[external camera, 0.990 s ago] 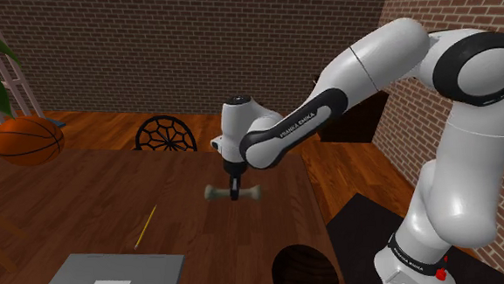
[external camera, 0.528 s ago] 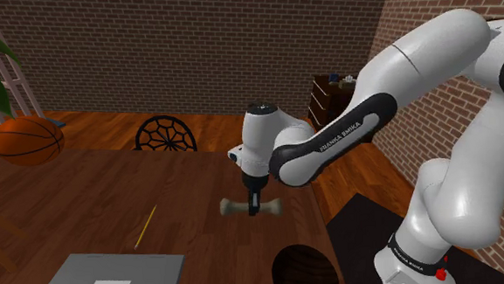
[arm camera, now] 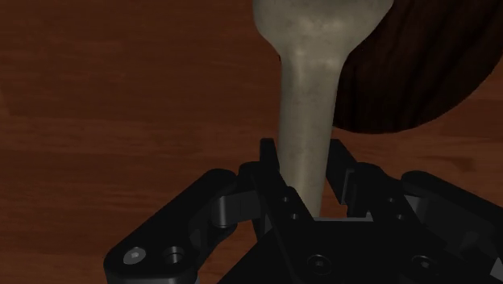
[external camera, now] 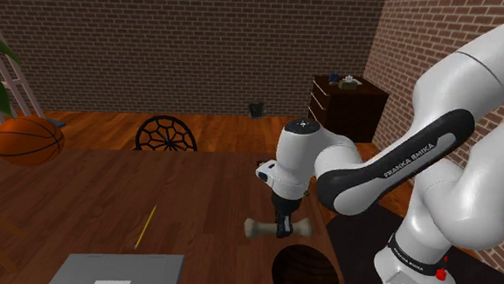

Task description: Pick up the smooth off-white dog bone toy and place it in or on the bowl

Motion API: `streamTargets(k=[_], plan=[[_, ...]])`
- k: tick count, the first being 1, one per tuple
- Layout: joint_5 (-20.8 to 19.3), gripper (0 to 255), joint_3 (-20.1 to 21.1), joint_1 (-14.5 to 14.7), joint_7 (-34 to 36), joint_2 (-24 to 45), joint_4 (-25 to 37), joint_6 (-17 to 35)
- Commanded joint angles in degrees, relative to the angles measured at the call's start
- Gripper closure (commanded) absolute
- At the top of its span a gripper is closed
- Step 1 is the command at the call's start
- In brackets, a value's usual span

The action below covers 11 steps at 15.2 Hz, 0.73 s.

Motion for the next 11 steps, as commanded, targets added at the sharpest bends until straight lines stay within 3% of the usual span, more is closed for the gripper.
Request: streamTargets(k=[1, 7, 11], plan=[[2.1, 255, 1.1, 2.1, 1.4, -4.3, -3.4, -0.8], [8.6, 255, 4.9, 10.5, 7.0, -16.6, -11.7, -4.8], [9.0, 255, 5.8, 10.3, 7.2, -13.2, -13.1, 0.0]])
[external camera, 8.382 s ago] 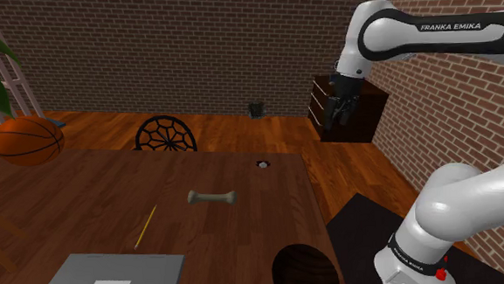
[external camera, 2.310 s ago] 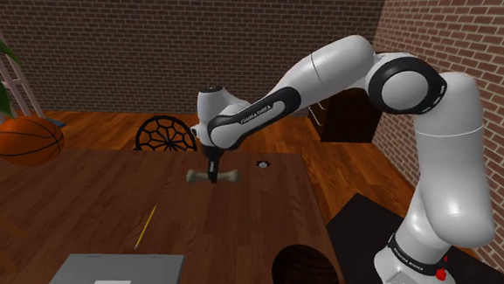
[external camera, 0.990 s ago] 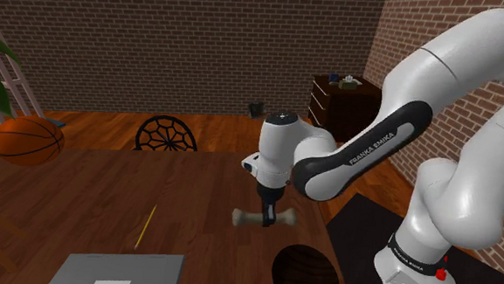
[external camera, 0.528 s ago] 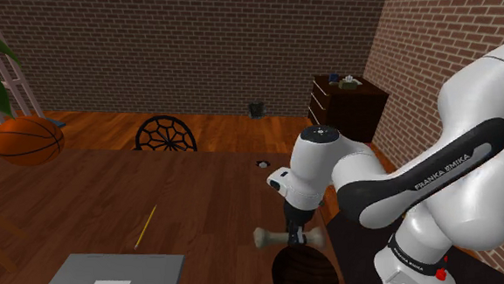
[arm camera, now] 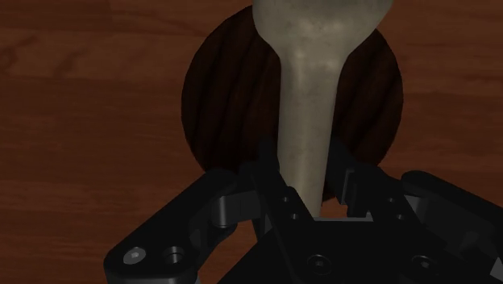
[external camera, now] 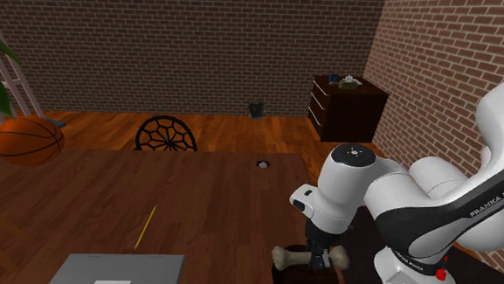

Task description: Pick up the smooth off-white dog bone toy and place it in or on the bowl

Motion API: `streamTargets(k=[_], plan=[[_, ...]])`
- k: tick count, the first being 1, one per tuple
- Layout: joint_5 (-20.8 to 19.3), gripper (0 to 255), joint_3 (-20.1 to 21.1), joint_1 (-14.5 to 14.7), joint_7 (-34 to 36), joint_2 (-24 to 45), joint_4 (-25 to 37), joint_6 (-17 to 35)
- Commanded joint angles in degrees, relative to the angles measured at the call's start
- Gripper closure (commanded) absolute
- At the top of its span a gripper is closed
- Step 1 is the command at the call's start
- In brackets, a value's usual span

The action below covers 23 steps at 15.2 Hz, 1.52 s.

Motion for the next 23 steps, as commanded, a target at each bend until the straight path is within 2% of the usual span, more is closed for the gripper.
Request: streamTargets(k=[1, 10, 18, 19, 23], plan=[[0.2, 255, 0.5, 0.0, 0.2, 1.6, -0.7, 2.3], [-0.2, 255, 2.9, -1.6, 1.2, 11.5, -2.5, 14.0], [-0.2, 255, 2.9, -1.6, 1.2, 11.5, -2.5, 14.0], [-0.2, 0, 2.9, -1.6, 1.2, 11.5, -2.5, 14.0], [-0.2, 0, 2.9, -1.6, 1.2, 11.5, -2.5, 14.0]])
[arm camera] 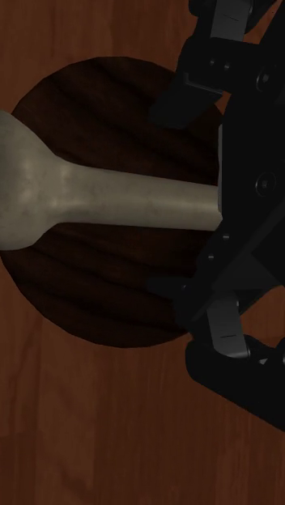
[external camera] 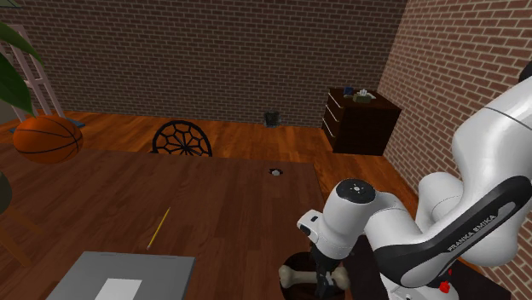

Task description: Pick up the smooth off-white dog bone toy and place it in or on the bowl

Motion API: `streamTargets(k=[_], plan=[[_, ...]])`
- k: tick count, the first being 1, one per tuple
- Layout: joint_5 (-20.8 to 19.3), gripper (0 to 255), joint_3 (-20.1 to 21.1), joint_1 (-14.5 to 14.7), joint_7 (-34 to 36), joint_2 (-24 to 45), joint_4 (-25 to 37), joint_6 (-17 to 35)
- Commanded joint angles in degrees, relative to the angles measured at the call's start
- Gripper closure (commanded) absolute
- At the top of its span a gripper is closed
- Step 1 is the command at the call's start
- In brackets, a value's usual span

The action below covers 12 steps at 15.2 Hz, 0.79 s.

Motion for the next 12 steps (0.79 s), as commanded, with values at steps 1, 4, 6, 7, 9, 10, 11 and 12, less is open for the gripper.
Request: streamTargets(k=[1, 4, 6, 7, 9, 10, 11, 12], plan=[[0.0, 0, 0.0, 0.0, 0.0, 0.0, 0.0, 0.0], [0.8, 0, -1.9, 1.6, -0.8, -8.8, 1.2, -10.0], [0.7, 0, -2.4, 1.9, -0.9, -10.8, 1.7, -12.5], [0.7, 0, -2.4, 1.9, -0.9, -10.8, 1.7, -12.5], [0.7, 0, -2.4, 1.9, -0.9, -10.8, 1.7, -12.5], [0.7, 0, -2.4, 1.9, -0.9, -10.8, 1.7, -12.5], [0.7, 0, -2.4, 1.9, -0.9, -10.8, 1.7, -12.5], [0.7, 0, -2.4, 1.9, -0.9, -10.8, 1.7, -12.5]])
